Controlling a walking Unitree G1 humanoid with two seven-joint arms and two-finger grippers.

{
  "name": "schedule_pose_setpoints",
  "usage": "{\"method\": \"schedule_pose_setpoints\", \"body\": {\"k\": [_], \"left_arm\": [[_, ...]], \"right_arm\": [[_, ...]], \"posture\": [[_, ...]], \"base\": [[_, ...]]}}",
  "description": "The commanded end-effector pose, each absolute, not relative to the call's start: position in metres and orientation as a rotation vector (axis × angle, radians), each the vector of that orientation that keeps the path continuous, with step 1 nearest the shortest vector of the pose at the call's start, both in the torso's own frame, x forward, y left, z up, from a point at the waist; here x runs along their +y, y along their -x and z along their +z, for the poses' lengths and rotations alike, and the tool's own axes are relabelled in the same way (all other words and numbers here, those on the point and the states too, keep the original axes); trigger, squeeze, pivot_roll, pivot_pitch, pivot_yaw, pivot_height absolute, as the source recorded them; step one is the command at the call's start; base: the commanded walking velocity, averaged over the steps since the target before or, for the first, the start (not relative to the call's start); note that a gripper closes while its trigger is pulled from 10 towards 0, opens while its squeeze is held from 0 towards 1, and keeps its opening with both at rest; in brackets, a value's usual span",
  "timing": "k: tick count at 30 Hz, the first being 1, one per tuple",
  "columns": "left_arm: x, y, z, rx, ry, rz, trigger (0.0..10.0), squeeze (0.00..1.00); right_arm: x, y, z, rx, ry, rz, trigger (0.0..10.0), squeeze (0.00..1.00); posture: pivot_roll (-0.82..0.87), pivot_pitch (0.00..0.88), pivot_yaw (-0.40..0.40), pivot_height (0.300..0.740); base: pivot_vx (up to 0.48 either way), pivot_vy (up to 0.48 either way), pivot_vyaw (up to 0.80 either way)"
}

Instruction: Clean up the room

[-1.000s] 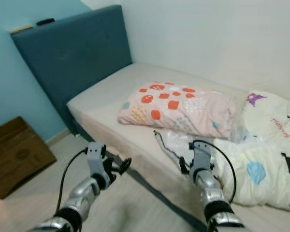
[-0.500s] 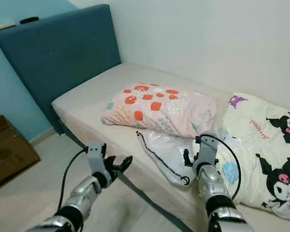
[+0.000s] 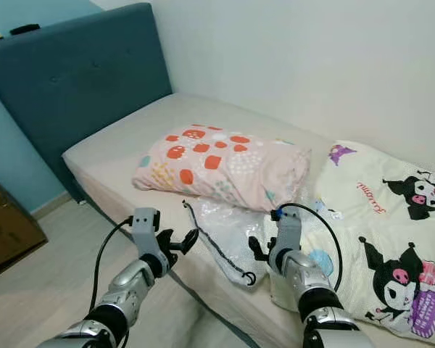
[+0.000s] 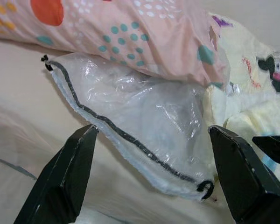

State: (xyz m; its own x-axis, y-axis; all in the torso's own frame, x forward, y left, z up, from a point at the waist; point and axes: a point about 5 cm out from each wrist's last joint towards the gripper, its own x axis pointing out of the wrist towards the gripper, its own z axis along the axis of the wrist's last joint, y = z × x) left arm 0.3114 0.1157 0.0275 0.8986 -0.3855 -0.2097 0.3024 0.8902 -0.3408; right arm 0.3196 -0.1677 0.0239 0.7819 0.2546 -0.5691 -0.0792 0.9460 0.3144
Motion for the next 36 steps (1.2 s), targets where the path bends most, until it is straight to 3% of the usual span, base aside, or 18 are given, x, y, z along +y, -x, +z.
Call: {"method": "schedule_pose_setpoints", "body": {"k": [1,10,20,36], "left_arm": [[0.124,-0.310,0.026,0.279,0.254,-0.353,10.0,0.00],[0.133,-0.320,0.039,0.228,0.101,-0.361,10.0,0.00],[0.130,-0.317,0.037,0.227,0.048,-0.397,10.0,0.00],[0.128,-0.312,0.033,0.228,-0.013,-0.440,10.0,0.00]], "right_arm": [[-0.162,-0.318,0.022,0.682,-0.345,0.207,10.0,0.00],[-0.157,-0.314,0.019,0.772,-0.433,0.239,10.0,0.00],[-0.168,-0.313,0.017,0.823,-0.476,0.125,10.0,0.00],[-0.166,-0.310,0.014,0.870,-0.509,0.105,10.0,0.00]], "posture": [[-0.15,0.038,0.030,0.710],[-0.14,0.043,0.023,0.675],[-0.13,0.043,0.020,0.645],[-0.12,0.055,0.026,0.600]], "base": [[0.000,0.000,0.00],[0.000,0.000,0.00],[0.000,0.000,0.00],[0.000,0.000,0.00]]}}
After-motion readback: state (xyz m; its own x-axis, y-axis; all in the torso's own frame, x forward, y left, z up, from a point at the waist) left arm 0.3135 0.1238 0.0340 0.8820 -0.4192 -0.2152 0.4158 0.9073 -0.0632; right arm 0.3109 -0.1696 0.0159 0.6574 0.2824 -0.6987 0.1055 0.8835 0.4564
